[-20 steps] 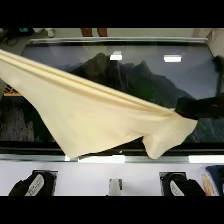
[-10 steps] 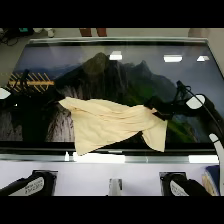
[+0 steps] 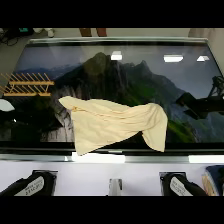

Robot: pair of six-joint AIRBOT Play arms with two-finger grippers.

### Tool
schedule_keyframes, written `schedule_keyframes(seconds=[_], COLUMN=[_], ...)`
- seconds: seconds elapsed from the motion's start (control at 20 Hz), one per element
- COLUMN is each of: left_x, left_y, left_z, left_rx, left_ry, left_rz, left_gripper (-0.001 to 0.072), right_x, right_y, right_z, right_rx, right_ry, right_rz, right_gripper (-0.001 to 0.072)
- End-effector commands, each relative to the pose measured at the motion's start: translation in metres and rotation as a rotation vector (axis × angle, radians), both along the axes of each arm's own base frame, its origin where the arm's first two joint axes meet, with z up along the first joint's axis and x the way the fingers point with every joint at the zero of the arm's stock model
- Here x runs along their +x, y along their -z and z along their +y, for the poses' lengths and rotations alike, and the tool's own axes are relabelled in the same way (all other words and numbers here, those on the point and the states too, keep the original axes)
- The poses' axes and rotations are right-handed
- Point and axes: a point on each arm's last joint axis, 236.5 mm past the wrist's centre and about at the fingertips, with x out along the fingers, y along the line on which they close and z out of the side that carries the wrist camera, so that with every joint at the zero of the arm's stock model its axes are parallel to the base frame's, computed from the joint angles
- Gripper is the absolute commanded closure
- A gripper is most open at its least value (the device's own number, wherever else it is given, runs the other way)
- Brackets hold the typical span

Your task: Fold the shirts.

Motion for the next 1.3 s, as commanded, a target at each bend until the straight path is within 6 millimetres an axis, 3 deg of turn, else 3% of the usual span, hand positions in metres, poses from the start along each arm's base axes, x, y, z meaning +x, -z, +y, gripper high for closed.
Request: schedule_keyframes(seconds=[0.0, 0.2, 0.4, 0.55, 0.6, 0.7, 0.8, 1.05, 1.25], left_x=[-0.065, -0.087, -0.073, -0.067, -0.067, -0.064, -0.062, -0.051, -0.028], left_y=[0.044, 0.072, 0.077, 0.078, 0.078, 0.077, 0.075, 0.048, 0.005], left_z=[-0.034, -0.07, -0.079, -0.079, -0.079, -0.078, -0.079, -0.085, -0.087], left_rx=[-0.041, -0.097, -0.088, -0.082, -0.082, -0.079, -0.083, -0.114, -0.131], left_ry=[0.038, -0.011, -0.068, -0.088, -0.09, -0.079, -0.066, -0.006, 0.005], left_rz=[0.155, 0.181, 0.134, 0.12, 0.118, 0.104, 0.093, 0.031, -0.146], left_gripper=[0.02, 0.0262, 0.0289, 0.046, 0.047, 0.0658, 0.0678, 0.068, 0.068], right_x=[-0.018, -0.017, -0.014, -0.015, -0.016, -0.016, -0.016, -0.01, -0.017], right_y=[0.005, 0.005, 0.005, 0.009, 0.01, 0.011, 0.011, 0.007, 0.019], right_z=[-0.021, -0.018, -0.019, -0.019, -0.018, -0.018, -0.018, -0.012, -0.007], right_rx=[-0.03, -0.015, -0.018, -0.012, -0.01, -0.008, -0.008, 0.025, 0.058], right_ry=[-0.017, -0.015, -0.01, -0.012, -0.014, -0.014, -0.014, -0.007, -0.023], right_rz=[0.052, 0.048, 0.039, 0.053, 0.058, 0.061, 0.06, 0.037, 0.095], right_gripper=[0.0103, 0.0108, 0.011, 0.011, 0.011, 0.011, 0.0111, 0.0111, 0.011])
